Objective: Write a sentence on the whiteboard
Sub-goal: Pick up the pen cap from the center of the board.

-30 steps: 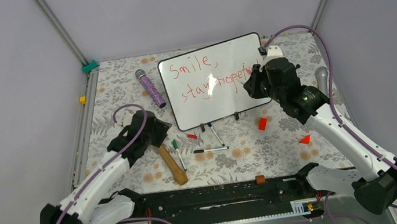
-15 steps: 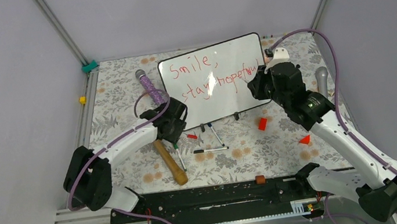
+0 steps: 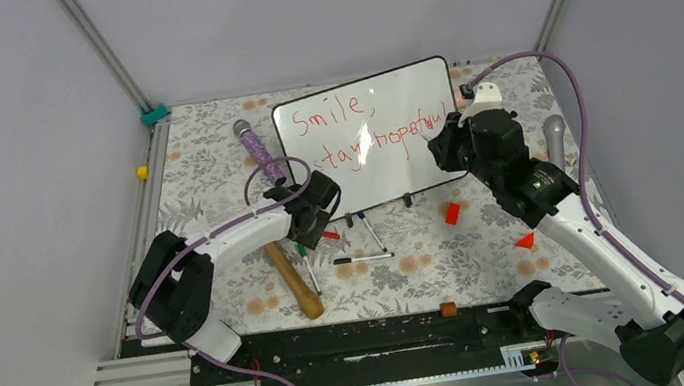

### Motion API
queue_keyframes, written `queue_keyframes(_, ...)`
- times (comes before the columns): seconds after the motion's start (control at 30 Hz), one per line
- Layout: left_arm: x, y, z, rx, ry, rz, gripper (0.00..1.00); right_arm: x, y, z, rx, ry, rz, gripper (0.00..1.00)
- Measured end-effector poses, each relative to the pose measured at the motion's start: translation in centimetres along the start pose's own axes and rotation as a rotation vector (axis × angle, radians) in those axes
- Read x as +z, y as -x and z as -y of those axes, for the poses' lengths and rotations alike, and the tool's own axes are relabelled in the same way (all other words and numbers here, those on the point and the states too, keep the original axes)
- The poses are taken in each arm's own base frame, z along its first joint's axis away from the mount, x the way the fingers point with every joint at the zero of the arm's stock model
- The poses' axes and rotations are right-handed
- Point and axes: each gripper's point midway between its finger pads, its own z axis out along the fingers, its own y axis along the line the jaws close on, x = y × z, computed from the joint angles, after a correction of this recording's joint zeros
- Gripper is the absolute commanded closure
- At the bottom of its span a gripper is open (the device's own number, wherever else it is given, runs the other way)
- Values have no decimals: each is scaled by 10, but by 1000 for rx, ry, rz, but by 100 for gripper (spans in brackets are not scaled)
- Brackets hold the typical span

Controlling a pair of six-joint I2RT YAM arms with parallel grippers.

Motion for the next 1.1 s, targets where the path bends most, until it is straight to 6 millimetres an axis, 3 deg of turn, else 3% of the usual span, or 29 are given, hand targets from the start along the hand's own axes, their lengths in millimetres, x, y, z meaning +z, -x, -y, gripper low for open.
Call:
queue_keyframes(0.6, 33, -18, -2, -20, 20, -14, 72, -11, 10, 4, 10, -6, 65, 100)
queue_keyframes(0.67, 34, -18, -1, -29, 19, -16, 80, -10, 9, 4, 10, -7, 64, 100)
queue_keyframes(0.73, 35, -19, -1, -34, 21, -15, 100, -10, 10, 4, 10, -7, 64, 100)
queue_keyframes(0.97, 35, -20, 3, -42, 10, -16, 100, -12, 3, -1, -1, 27, 33, 100)
queue_keyframes(1.1, 24, -17, -3, -43, -14, -21, 100, -16, -7, -18, -3, 135, -9, 100)
